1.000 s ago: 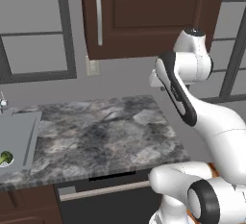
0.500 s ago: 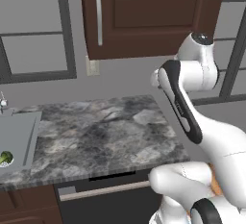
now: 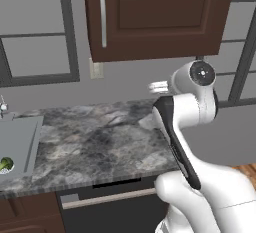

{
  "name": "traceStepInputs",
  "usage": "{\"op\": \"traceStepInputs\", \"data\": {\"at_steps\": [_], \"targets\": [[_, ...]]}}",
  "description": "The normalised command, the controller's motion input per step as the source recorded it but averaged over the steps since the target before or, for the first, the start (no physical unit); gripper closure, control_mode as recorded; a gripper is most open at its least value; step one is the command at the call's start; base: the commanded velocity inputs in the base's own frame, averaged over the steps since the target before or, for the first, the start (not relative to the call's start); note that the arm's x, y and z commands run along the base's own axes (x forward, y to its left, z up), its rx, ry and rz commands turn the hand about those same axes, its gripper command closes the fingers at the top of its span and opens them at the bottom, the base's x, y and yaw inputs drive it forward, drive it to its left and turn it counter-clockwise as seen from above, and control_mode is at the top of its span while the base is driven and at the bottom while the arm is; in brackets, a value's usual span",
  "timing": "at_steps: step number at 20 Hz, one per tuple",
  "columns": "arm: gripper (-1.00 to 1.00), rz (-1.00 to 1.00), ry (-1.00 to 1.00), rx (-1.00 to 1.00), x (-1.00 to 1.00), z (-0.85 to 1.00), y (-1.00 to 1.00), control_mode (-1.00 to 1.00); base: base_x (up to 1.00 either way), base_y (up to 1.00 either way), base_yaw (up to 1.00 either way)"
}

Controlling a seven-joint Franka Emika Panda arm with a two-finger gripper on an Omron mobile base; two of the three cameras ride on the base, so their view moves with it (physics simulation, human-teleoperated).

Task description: Open the cabinet, pick the kettle from the cabinet, and place it in the sink.

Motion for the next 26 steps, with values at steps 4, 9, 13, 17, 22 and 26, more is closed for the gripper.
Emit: {"op": "traceStepInputs", "data": {"at_steps": [4,9,13,17,22,26], "targets": [[-1.00,-0.05,-0.01,0.00,-0.01,0.26,0.41,-1.00,0.00,0.00,0.00],[-1.00,0.00,0.00,0.00,0.00,0.31,0.42,-1.00,0.00,0.00,0.00],[-1.00,0.01,0.00,0.00,0.00,0.30,0.42,-1.00,0.00,0.00,0.00],[-1.00,0.06,0.00,0.00,0.00,0.20,0.44,-1.00,0.00,0.00,0.00],[-1.00,0.08,0.00,0.00,0.00,0.24,0.37,-1.00,0.00,0.00,0.00],[-1.00,0.04,0.00,0.00,0.04,0.28,0.29,-1.00,0.00,0.00,0.00]]}}
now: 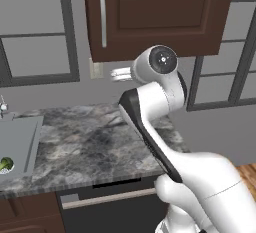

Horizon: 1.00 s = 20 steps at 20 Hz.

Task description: Open the cabinet, pick the kettle from the cabinet, and place it in the sink.

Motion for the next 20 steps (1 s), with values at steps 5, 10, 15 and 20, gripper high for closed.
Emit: {"op": "traceStepInputs", "data": {"at_steps": [5,10,15,20], "targets": [[-1.00,0.02,0.03,0.00,0.17,0.27,0.18,-1.00,0.00,0.00,0.00],[-1.00,0.00,0.00,0.00,0.19,0.33,0.19,-1.00,0.00,0.00,0.00],[-1.00,0.00,0.00,0.00,0.16,0.34,0.23,-1.00,0.00,0.00,0.00],[-1.00,0.00,0.00,0.00,0.13,0.34,0.15,-1.00,0.00,0.00,0.00]]}}
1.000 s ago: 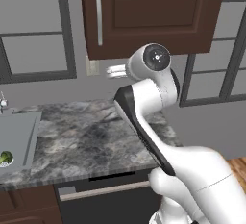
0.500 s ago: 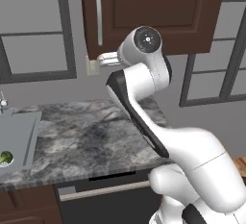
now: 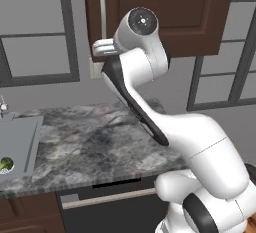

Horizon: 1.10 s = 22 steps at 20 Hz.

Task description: Open the cabinet, pick the kettle from the cabinet, and place it in the sink.

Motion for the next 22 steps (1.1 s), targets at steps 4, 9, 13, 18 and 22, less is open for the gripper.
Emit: {"op": "traceStepInputs", "data": {"at_steps": [4,9,13,18,22], "targets": [[-1.00,0.00,0.00,0.00,0.14,0.33,0.10,-1.00,0.00,0.00,0.00],[-1.00,0.00,0.00,0.00,0.21,0.25,0.00,-1.00,0.00,0.00,0.00],[-1.00,0.00,0.00,0.00,0.24,0.20,0.00,-1.00,0.00,0.00,0.00],[-1.00,0.00,-0.04,0.00,0.30,0.13,0.01,-1.00,0.00,0.00,0.00],[-1.00,0.00,-0.08,0.00,0.37,0.08,0.00,-1.00,0.00,0.00,0.00]]}}
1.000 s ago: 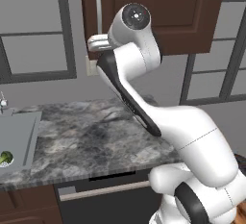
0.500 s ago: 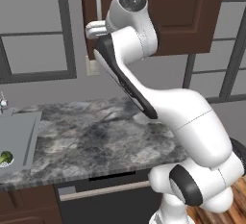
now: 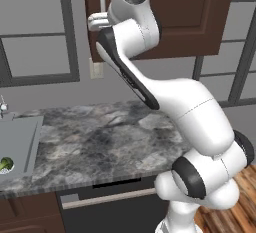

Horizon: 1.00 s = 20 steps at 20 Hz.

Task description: Open the cabinet, pick the kettle from the cabinet, and place it in the sink.

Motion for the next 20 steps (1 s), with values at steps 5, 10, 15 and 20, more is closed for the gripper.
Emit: {"op": "traceStepInputs", "data": {"at_steps": [5,10,15,20], "targets": [[-1.00,0.00,-0.05,0.00,0.35,0.10,0.05,-1.00,0.00,0.00,0.00],[-1.00,0.00,-0.02,0.00,0.38,0.02,0.09,-1.00,0.00,0.00,0.00],[-1.00,0.00,0.00,0.00,0.41,0.00,0.17,-1.00,0.00,0.00,0.00],[-1.00,0.00,0.00,0.03,0.41,0.00,0.16,-1.00,0.00,0.00,0.00]]}}
